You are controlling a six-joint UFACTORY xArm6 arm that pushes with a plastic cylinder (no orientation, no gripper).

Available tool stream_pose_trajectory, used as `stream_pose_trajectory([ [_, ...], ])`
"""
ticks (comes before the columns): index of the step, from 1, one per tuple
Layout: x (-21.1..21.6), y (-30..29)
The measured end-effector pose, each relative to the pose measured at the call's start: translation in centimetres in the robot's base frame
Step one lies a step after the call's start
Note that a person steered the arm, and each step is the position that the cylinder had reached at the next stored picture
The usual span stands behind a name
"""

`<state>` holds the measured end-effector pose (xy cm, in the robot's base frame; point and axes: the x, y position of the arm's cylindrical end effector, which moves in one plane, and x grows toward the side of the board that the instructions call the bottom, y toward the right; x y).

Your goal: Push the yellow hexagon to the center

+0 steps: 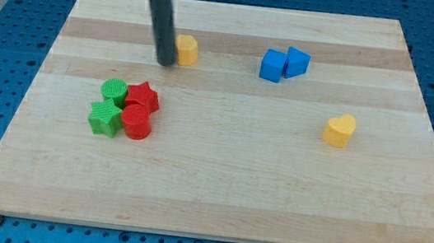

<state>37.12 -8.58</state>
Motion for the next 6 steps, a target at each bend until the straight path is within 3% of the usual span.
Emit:
stream_pose_trajectory([
  [1,1.9,0.1],
  [2,0.7,-4.6],
  [3,-2.7,-7.6],
  [4,-7.6,-6.9],
  [5,-7.5,-1.7],
  [6,-4.0,5.5],
])
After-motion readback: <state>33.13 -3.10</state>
